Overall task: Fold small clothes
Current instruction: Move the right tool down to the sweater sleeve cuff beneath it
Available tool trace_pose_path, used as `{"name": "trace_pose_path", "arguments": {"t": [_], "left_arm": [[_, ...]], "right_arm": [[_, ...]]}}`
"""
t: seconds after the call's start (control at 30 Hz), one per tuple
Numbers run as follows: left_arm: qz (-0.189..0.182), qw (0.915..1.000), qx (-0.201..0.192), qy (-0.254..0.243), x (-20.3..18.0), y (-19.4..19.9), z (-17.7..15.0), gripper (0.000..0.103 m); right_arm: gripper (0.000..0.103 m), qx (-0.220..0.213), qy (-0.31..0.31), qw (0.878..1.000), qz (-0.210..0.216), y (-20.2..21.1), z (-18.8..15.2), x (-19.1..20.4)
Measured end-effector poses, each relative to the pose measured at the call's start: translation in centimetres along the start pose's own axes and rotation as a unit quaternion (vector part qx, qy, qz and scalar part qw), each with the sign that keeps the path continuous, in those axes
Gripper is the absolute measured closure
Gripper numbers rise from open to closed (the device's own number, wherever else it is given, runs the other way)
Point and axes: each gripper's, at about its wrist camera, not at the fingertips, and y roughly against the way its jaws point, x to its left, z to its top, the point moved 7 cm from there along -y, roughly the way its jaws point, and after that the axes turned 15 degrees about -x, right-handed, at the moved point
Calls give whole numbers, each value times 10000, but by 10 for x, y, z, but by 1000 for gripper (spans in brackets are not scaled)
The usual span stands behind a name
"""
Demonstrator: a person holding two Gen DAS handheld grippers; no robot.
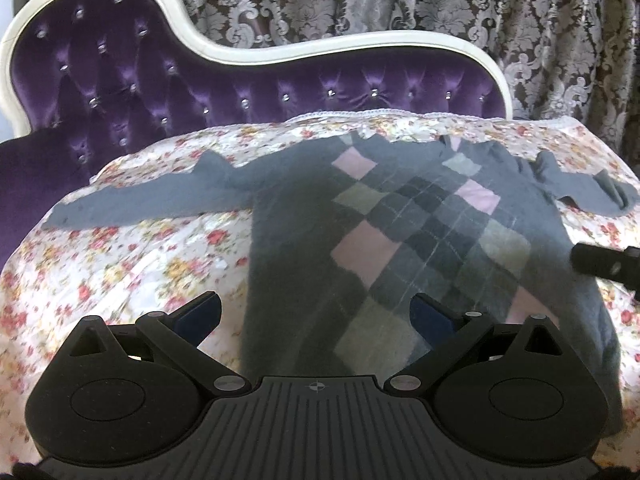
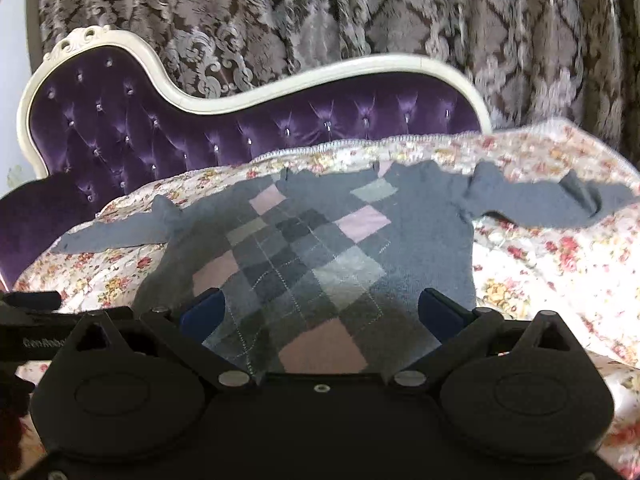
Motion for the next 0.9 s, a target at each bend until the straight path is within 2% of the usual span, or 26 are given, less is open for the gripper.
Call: {"name": "trace_pose_path", "arguments": {"t": [0.2,0.33,0.43,0.53,0.7,0.9], "left_arm": [[-121,9994,120,-289,-10,-32,1,1],[-386,9984,326,-235,-14,-49,-1,1],[-419,9980,441,-151,-10,-50,-4,1],[-406,9979,475,-147,-5,-41,-4,1],[-319,9989,298,-140,6,-18,14,1],[-256,9996,-19,-84,13,11,36,1]], "right_arm": [[1,308,-389,9986,-194,-25,23,-46],[1,707,-723,9932,-575,-51,31,-90],[1,1024,-991,9856,-909,-62,25,-118],[1,1184,-950,9839,-943,-63,14,-119],[1,1375,-1094,9826,-596,-52,6,-103],[1,1155,-1061,9872,-295,-35,24,-80]]}}
